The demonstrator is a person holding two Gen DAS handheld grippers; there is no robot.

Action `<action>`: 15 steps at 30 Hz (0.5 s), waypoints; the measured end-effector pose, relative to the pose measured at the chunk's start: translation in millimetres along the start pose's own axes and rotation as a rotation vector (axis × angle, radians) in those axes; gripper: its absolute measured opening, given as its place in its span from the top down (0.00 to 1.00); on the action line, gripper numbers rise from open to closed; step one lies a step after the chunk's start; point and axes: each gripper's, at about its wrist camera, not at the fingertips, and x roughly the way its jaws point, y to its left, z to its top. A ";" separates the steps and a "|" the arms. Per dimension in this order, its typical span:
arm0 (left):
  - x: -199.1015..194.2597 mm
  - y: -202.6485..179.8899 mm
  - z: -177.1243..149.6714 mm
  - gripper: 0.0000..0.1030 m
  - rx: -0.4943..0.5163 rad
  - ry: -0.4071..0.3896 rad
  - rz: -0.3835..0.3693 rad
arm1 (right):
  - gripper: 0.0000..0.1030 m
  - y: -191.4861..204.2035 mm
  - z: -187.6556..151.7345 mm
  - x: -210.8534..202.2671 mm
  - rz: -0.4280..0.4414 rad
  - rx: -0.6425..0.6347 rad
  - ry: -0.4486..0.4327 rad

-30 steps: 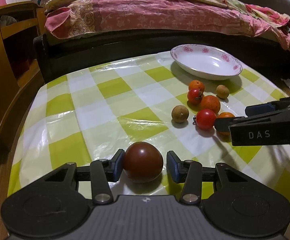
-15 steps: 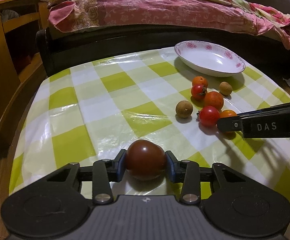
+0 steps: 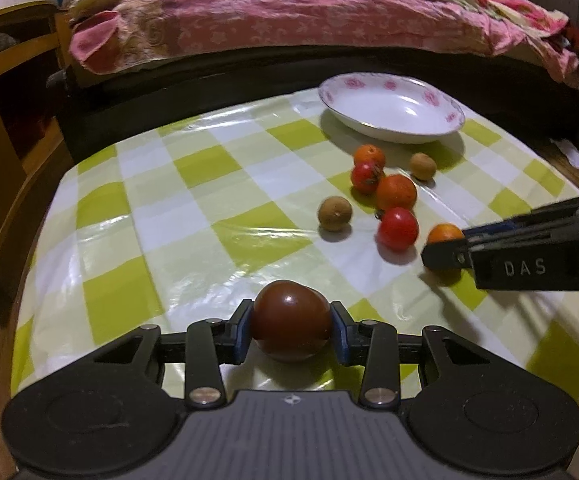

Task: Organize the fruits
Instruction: 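Close left tool on the dark red tomato while right tool grasps the orange, then carry both fruits over the white bowl and open both tools to drop them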

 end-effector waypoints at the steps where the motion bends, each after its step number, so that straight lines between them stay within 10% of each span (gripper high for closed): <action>1: 0.7 -2.9 -0.2 0.56 0.013 -0.004 0.009 | 0.75 -1.0 -1.3 1.3 0.001 0.001 0.006; 15: -2.6 -7.9 26.5 0.56 -0.025 0.024 0.027 | 0.76 -4.8 4.6 -10.8 0.014 0.025 0.000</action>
